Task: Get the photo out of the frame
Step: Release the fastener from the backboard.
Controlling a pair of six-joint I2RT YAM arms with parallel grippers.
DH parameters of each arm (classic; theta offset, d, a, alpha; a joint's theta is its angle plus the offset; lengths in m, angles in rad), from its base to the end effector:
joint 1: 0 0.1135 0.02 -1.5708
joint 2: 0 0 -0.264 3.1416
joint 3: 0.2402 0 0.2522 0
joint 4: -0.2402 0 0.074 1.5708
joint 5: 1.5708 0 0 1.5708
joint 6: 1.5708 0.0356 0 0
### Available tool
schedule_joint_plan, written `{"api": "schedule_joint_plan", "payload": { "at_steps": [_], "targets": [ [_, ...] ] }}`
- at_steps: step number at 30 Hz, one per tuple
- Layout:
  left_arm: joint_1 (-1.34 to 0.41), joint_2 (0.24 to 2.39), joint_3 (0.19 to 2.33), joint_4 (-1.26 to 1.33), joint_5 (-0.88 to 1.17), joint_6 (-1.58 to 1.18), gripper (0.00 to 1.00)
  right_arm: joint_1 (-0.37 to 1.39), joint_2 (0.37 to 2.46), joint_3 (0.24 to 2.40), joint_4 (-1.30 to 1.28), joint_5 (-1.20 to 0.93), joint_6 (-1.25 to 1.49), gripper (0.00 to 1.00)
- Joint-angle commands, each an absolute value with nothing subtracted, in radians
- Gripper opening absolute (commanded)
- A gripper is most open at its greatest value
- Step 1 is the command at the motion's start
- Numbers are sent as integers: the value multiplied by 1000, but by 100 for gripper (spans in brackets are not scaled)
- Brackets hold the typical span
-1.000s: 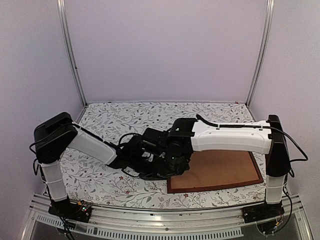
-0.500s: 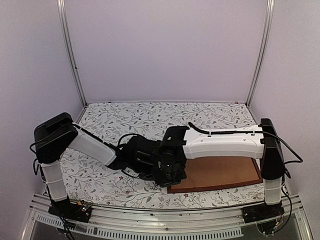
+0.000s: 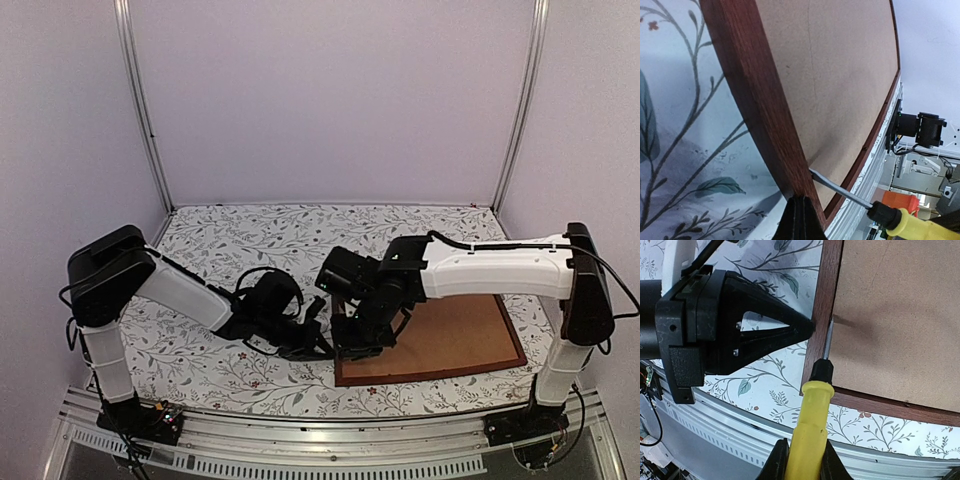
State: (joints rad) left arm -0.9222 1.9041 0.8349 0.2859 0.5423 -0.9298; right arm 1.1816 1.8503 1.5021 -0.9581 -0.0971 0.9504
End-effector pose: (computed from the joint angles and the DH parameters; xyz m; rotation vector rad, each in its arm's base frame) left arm 0.1973 -0.2907 0.1033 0.3074 2.7536 -1.3738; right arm 0.1380 0.3456 0.2344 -0.3736 3.0457 0.4294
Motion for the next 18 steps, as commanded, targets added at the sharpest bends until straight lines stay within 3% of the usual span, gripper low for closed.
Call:
{"api": "schedule_joint_plan", "payload": {
  "at_steps": [1,18],
  "targets": [
    [-932,1891,818,217,516,-913,0,1155,1776,1450,-766,-183,897,0],
    [-924,1765,873,20,416,-912,0,977,1510,1197,-699,-240,779,0]
  ]
}}
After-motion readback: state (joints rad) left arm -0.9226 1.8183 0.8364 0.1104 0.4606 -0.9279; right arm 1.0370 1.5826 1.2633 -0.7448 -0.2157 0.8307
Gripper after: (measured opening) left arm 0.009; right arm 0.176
